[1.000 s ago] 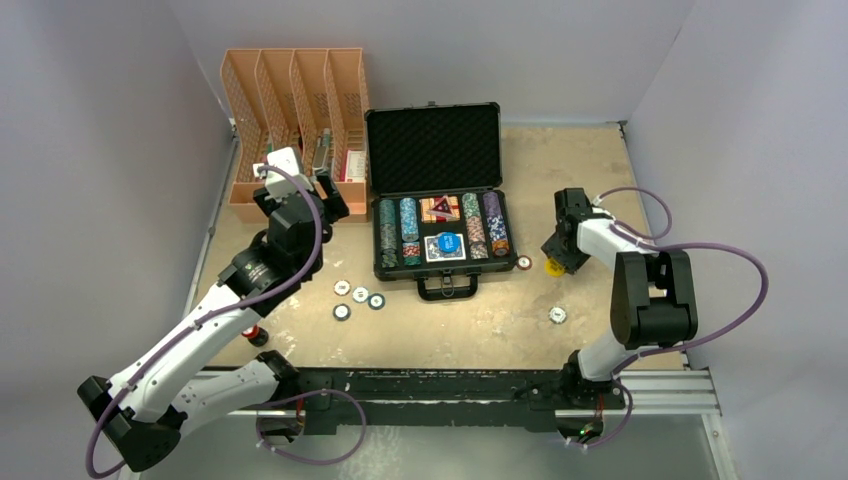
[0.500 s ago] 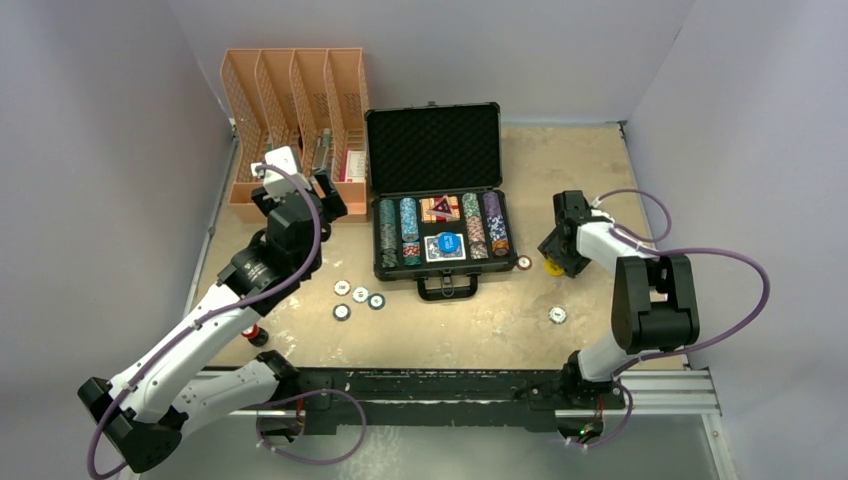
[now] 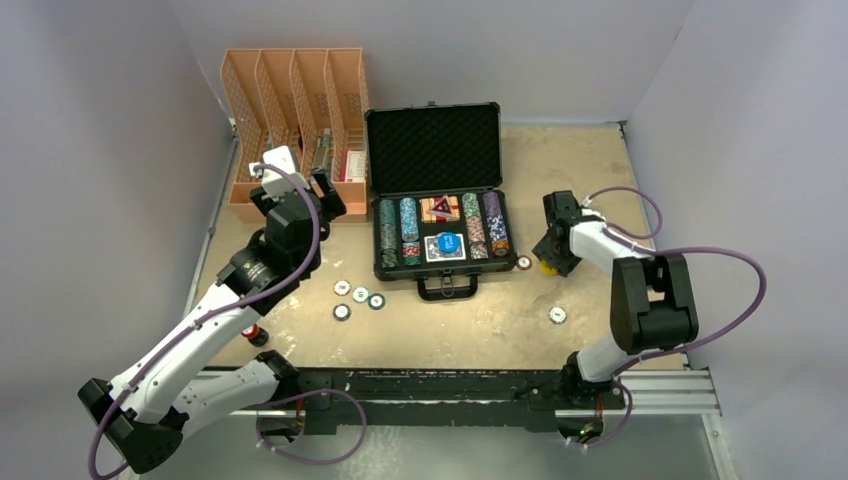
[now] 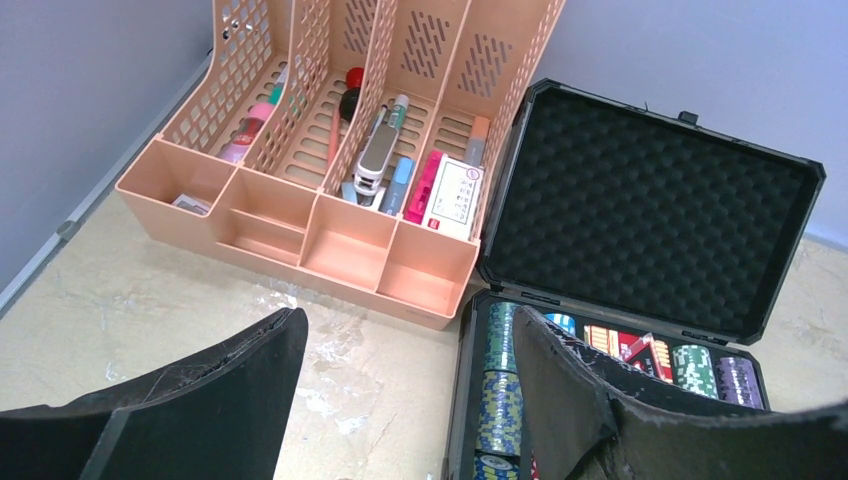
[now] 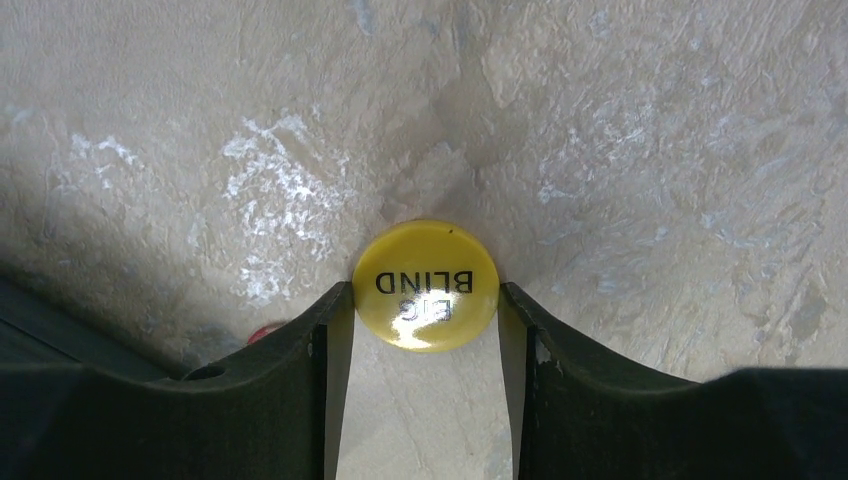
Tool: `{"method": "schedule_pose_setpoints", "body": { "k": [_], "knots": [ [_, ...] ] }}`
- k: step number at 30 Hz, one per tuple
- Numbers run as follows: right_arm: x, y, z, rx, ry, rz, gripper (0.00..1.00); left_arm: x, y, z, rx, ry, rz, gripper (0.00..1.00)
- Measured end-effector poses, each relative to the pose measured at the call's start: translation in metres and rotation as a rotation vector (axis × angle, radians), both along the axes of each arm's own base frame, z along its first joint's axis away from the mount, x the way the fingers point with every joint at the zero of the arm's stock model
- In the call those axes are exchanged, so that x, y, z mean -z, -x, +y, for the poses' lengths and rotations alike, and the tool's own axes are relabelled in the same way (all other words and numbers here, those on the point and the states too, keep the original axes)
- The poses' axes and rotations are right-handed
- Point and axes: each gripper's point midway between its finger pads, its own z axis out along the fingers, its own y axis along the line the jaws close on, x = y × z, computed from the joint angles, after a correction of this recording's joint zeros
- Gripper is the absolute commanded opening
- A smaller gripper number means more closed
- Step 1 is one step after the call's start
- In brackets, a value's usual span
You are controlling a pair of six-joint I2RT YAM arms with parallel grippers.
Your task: Pack up texas hold em set
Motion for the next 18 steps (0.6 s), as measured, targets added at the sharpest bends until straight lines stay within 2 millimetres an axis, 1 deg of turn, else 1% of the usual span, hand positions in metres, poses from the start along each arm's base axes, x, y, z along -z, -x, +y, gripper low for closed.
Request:
{"method": "schedule_pose_setpoints", "body": {
  "k": [2, 4, 7, 8, 10, 11, 12, 13, 16, 18],
  "knots": [
    [-0.002, 0.000, 0.002, -0.012, 0.004, 0.005, 0.48, 0.000, 0.000, 0.000, 0.002, 0.001, 0.000, 0.75],
    [-0.012, -0.004, 0.009, -0.034, 0.012, -0.007, 0.48, 0.000, 0.000, -0.001, 0.005, 0.002, 0.001, 0.75],
    [-0.045, -0.022, 0.027, -0.084, 0.014, -0.085, 0.47, 0.001, 0.000, -0.002, 0.014, 0.004, 0.003, 0.75],
    [-0.065, -0.034, 0.039, -0.112, 0.008, -0.142, 0.47, 0.001, 0.000, -0.003, 0.017, 0.005, 0.003, 0.75],
    [-0.098, -0.051, 0.060, -0.157, -0.006, -0.239, 0.47, 0.001, -0.001, -0.002, 0.016, 0.007, 0.004, 0.75],
    [-0.111, -0.058, 0.070, -0.177, -0.014, -0.277, 0.47, 0.001, -0.001, -0.002, 0.014, 0.012, 0.003, 0.75],
    [-0.128, -0.065, 0.085, -0.208, -0.027, -0.326, 0.47, 0.001, -0.001, -0.002, 0.014, 0.014, 0.003, 0.75],
    [-0.141, -0.070, 0.099, -0.238, -0.039, -0.363, 0.47, 0.001, -0.001, -0.002, 0.014, 0.015, 0.003, 0.75],
    [-0.162, -0.079, 0.133, -0.320, -0.056, -0.416, 0.47, 0.001, -0.002, -0.003, 0.024, 0.017, 0.005, 0.75],
    [-0.167, -0.086, 0.153, -0.370, -0.060, -0.427, 0.47, 0.002, -0.002, -0.004, 0.028, 0.017, 0.007, 0.75]
  ]
}}
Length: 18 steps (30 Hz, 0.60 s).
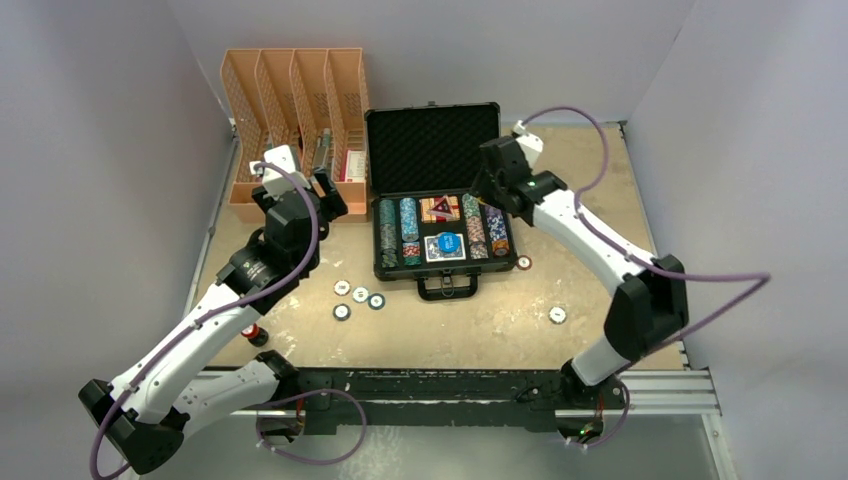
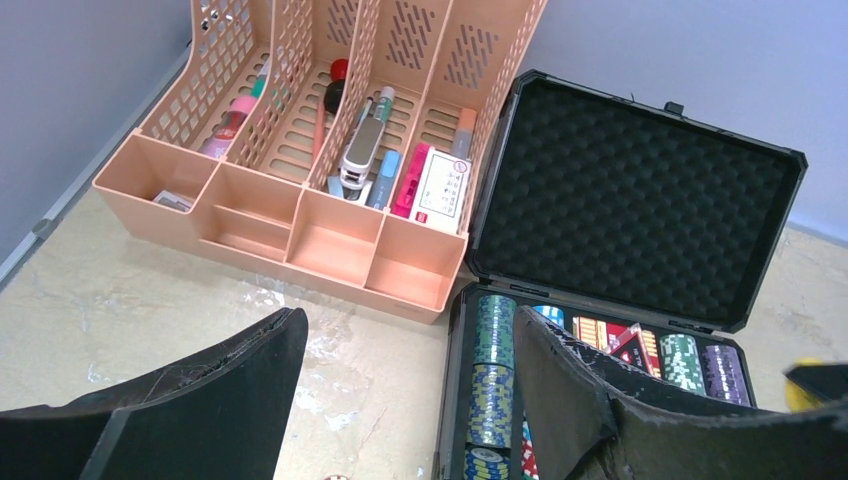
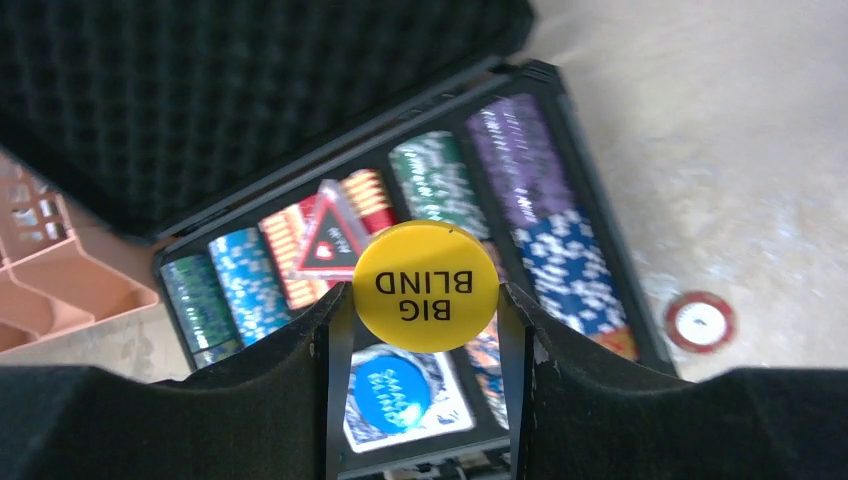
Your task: Pack up texas hold em set
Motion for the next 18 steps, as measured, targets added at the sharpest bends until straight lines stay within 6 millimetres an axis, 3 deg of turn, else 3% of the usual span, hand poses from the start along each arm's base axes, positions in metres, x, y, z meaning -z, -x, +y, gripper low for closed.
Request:
{"method": "schedule_pose_setpoints", "body": {
  "k": [7, 18],
  "knots": [
    [0.014, -0.032, 0.061, -0.124, 0.048, 0.026, 0.48, 0.000, 0.000, -0.001, 0.002, 0.007, -0.001, 0.75],
    [0.066, -0.045, 0.097, -0.236, 0.127, 0.138, 0.49, 0.002, -0.001, -0.002, 0.001, 0.002, 0.006, 0.75]
  ]
}}
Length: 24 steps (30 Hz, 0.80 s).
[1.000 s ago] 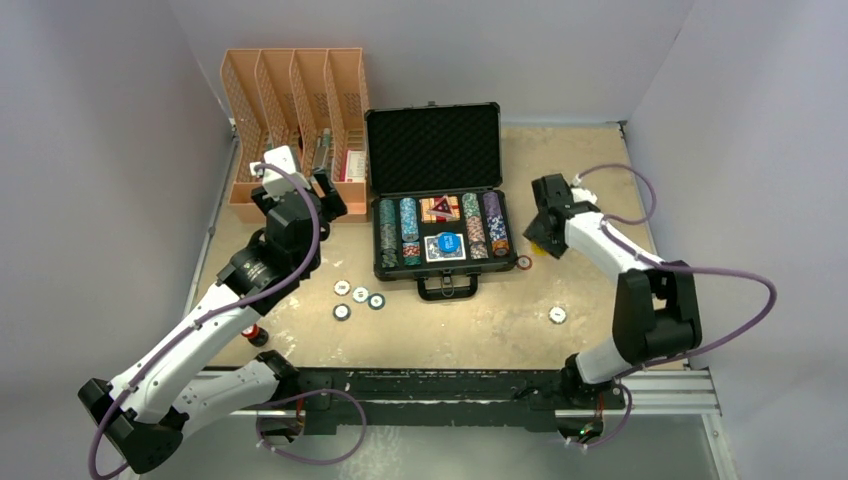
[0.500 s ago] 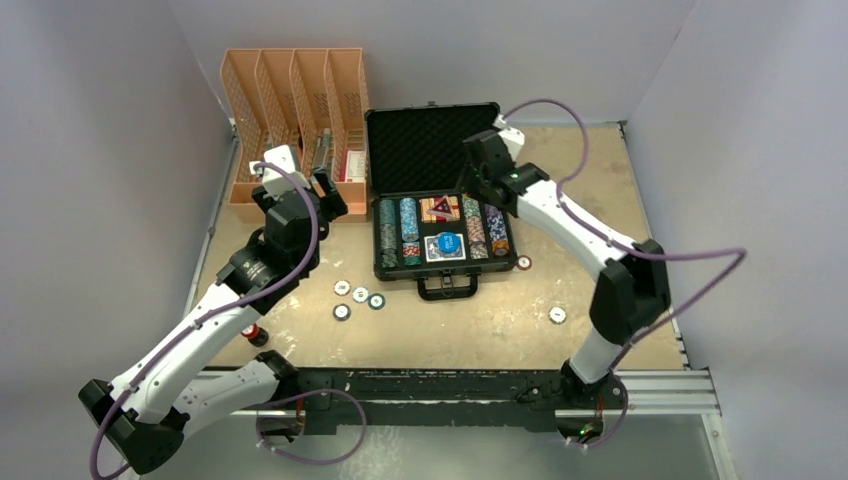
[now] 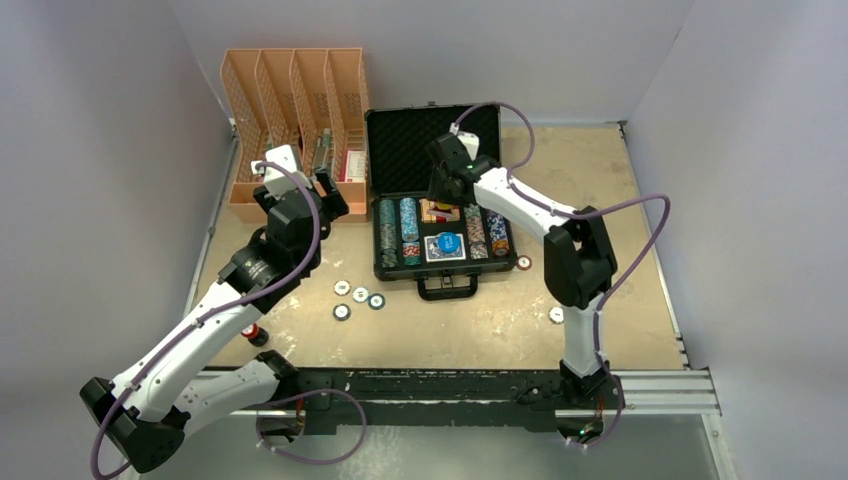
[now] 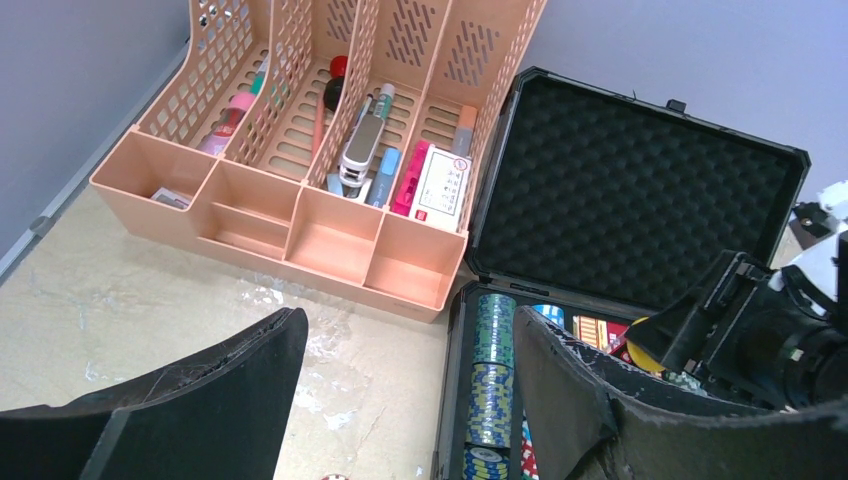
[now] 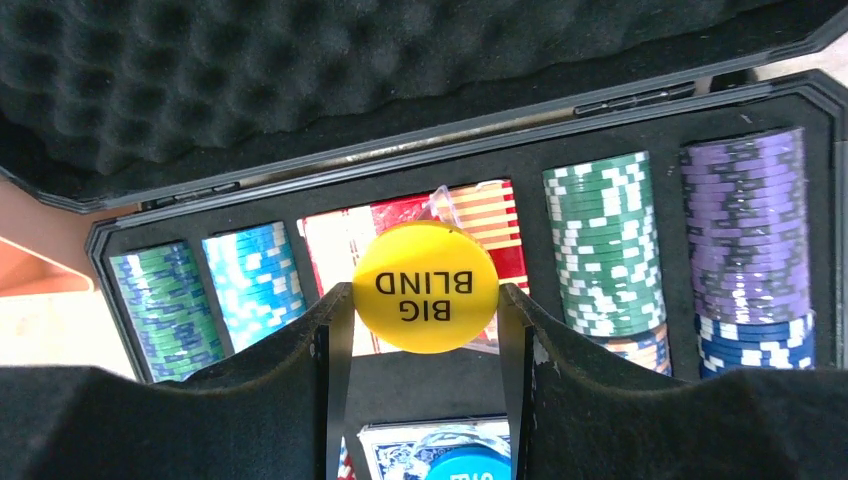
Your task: Pack up texas hold em set
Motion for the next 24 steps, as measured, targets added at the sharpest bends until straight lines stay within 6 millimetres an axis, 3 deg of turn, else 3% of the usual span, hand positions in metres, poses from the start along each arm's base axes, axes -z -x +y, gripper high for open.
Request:
{"method": "schedule_pose_setpoints", "body": {
  "k": [8, 12, 18, 21, 24],
  "knots": [
    [0.019, 0.001, 0.004, -0.026, 0.026, 0.057, 0.55, 0.000, 0.000, 0.000, 0.000, 0.000, 0.000, 0.75],
    [0.019, 0.003, 0.009, -0.050, 0.013, 0.070, 0.64, 0.000, 0.000, 0.000, -0.002, 0.000, 0.000, 0.75],
    [0.018, 0.008, 0.009, -0.064, 0.010, 0.090, 0.68, 0.000, 0.000, 0.001, -0.006, 0.000, -0.001, 0.75],
    [0.008, 0.010, 0.005, -0.052, 0.010, 0.077, 0.67, 0.000, 0.000, 0.002, -0.008, 0.000, -0.001, 0.75],
    [-0.015, 0.016, -0.008, -0.007, -0.002, 0.029, 0.63, 0.000, 0.000, 0.002, -0.007, 0.000, -0.002, 0.75]
  ]
}}
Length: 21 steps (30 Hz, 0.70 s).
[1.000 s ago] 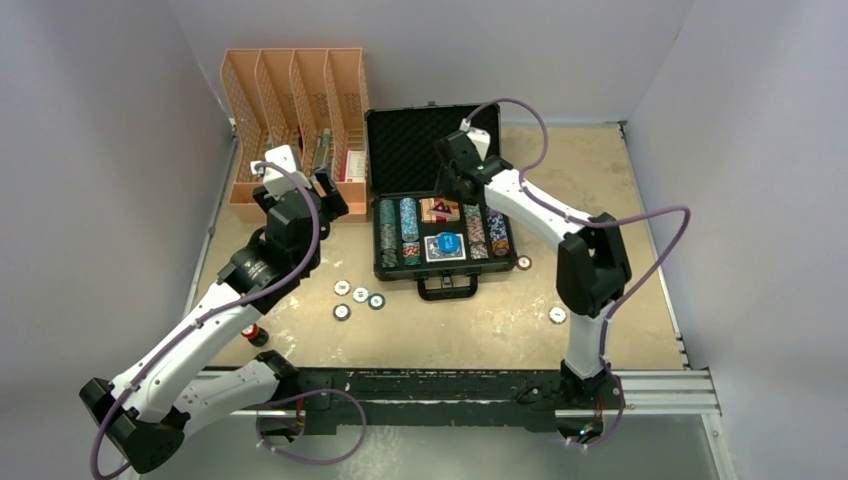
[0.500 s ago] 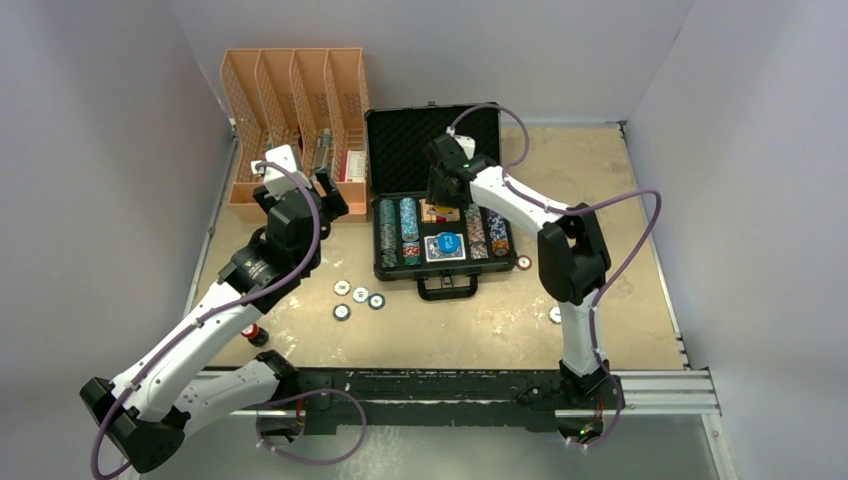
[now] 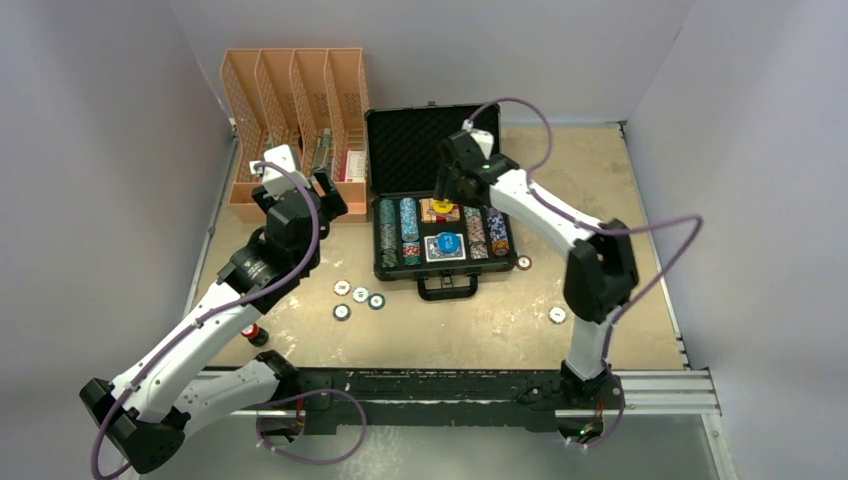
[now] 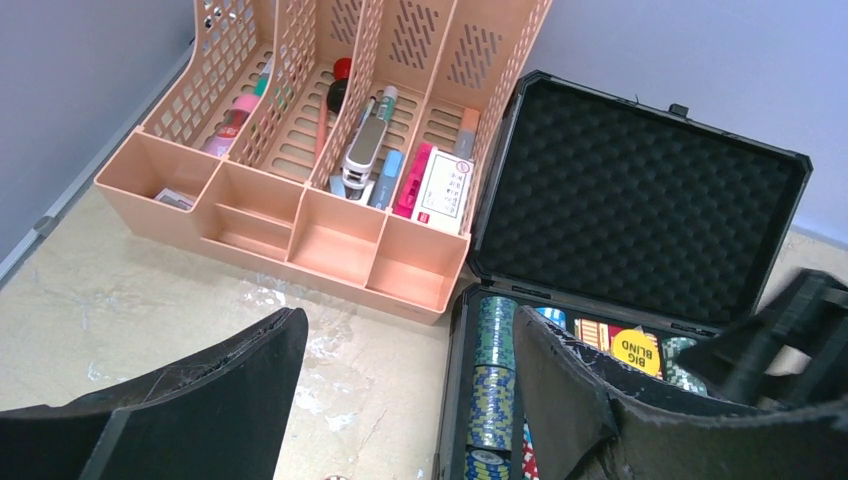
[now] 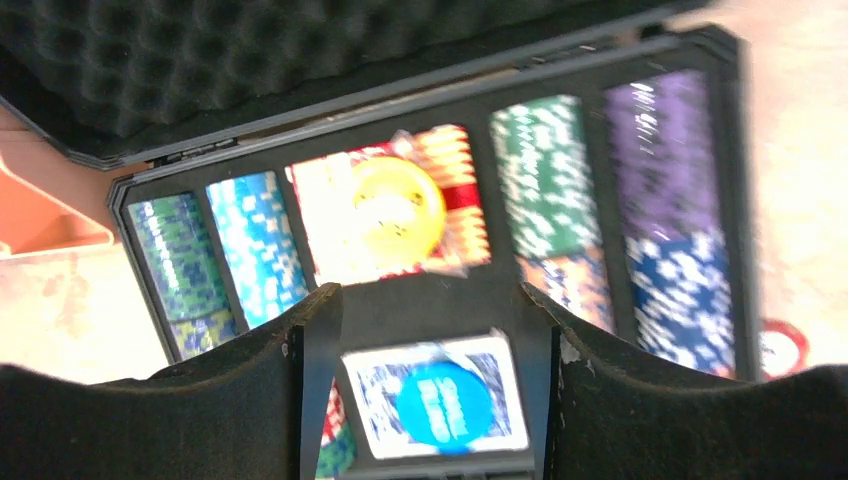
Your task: Pack up texas hold em set
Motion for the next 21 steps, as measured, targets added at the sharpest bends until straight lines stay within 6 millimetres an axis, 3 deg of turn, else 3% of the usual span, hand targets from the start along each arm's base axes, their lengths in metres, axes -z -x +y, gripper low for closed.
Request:
{"method": "schedule_pose_setpoints", "body": {
  "k": [4, 6, 7, 9, 12, 15, 19, 21],
  "knots": [
    [-0.042, 0.020, -0.046, 0.103, -0.039, -0.073, 0.59, -0.001, 0.001, 0.000, 0.003, 0.005, -0.004, 0.75],
    [-0.056, 0.025, -0.079, 0.174, -0.062, -0.108, 0.58, -0.002, 0.001, 0.000, 0.004, 0.008, -0.006, 0.75],
    [-0.061, 0.029, -0.105, 0.230, -0.065, -0.127, 0.58, -0.003, 0.001, 0.000, 0.006, 0.010, -0.008, 0.75],
    [-0.060, 0.038, -0.144, 0.319, -0.053, -0.137, 0.56, -0.004, 0.002, 0.000, 0.010, 0.015, -0.010, 0.75],
    [-0.045, 0.049, -0.187, 0.423, -0.023, -0.113, 0.45, -0.005, 0.003, -0.001, 0.019, 0.020, -0.013, 0.75],
    [-0.010, 0.062, -0.213, 0.474, -0.010, -0.039, 0.44, -0.005, 0.003, -0.002, 0.026, 0.023, -0.014, 0.75],
    [0.032, 0.075, -0.222, 0.455, -0.016, 0.079, 0.43, -0.005, 0.003, -0.003, 0.031, 0.026, -0.013, 0.75],
    [0.049, 0.071, -0.215, 0.417, -0.029, 0.121, 0.31, -0.005, 0.003, -0.004, 0.032, 0.030, -0.013, 0.75]
  ]
}}
